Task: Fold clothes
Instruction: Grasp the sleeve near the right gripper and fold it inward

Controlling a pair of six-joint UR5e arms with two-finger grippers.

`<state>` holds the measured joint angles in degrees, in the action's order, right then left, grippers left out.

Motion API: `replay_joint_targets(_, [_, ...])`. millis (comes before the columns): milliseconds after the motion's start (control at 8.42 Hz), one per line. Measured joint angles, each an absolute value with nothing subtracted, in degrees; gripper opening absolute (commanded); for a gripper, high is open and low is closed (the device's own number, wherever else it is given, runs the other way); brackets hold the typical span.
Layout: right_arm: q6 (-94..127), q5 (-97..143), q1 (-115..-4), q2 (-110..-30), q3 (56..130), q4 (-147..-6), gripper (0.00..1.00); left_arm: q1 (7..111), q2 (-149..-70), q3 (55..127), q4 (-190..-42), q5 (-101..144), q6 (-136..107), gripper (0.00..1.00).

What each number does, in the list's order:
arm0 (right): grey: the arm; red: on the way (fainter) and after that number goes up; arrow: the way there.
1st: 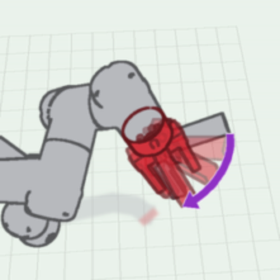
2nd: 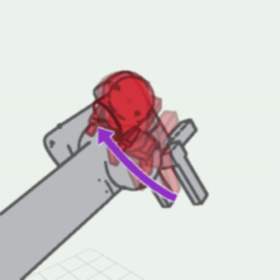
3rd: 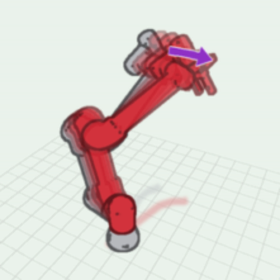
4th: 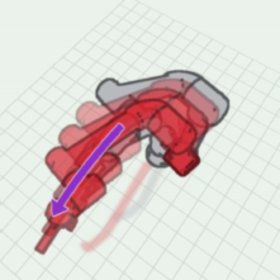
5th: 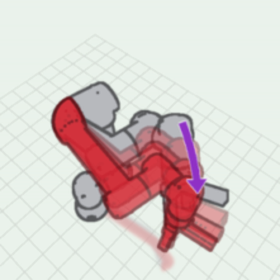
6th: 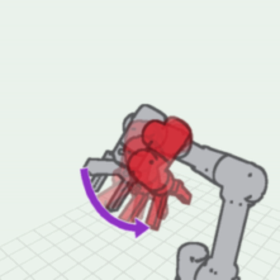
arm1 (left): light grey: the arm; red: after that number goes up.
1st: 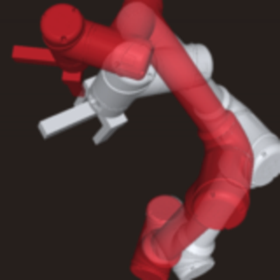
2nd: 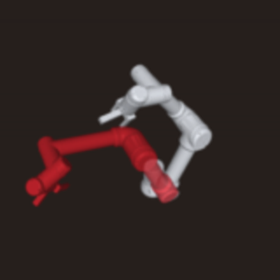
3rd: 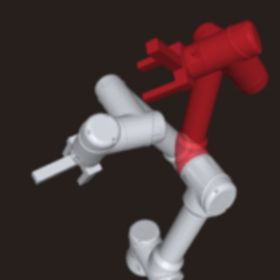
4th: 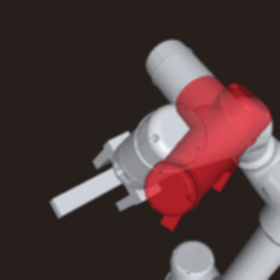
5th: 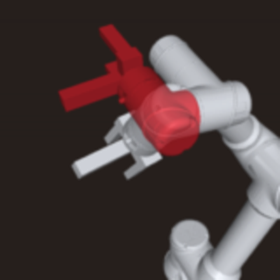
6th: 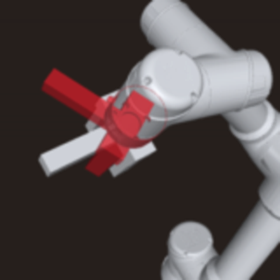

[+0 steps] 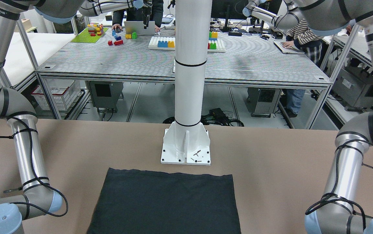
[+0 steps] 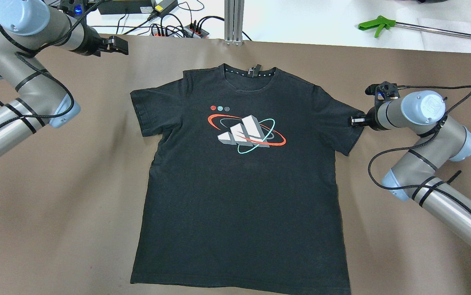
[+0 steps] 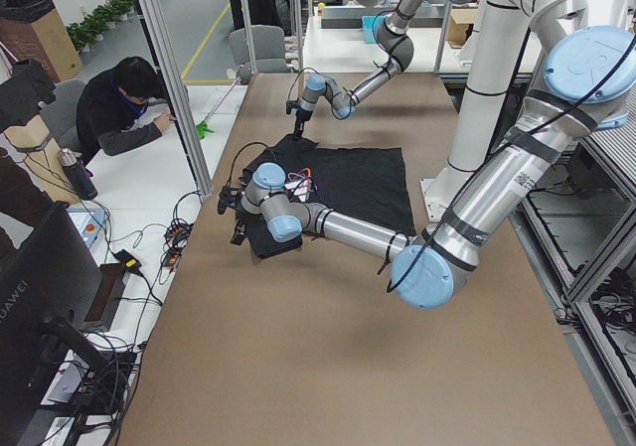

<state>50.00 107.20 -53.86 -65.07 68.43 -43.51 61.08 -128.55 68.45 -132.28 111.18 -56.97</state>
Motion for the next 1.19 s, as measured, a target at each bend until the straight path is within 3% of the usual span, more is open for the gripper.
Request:
replay_joint_targets(713, [51.18,113.19,-54.93,-63.41,74.00,-44.44,0.00,61.08,-128.72,68.53,-132.24,111.18,-57.15,0.94])
replay_joint_targets(1188, [55.48,112.06,-53.27,-54.78,75.28,-49.49,0.00,61.01,-128.97,68.26,-132.15,111.18,-56.97,0.94])
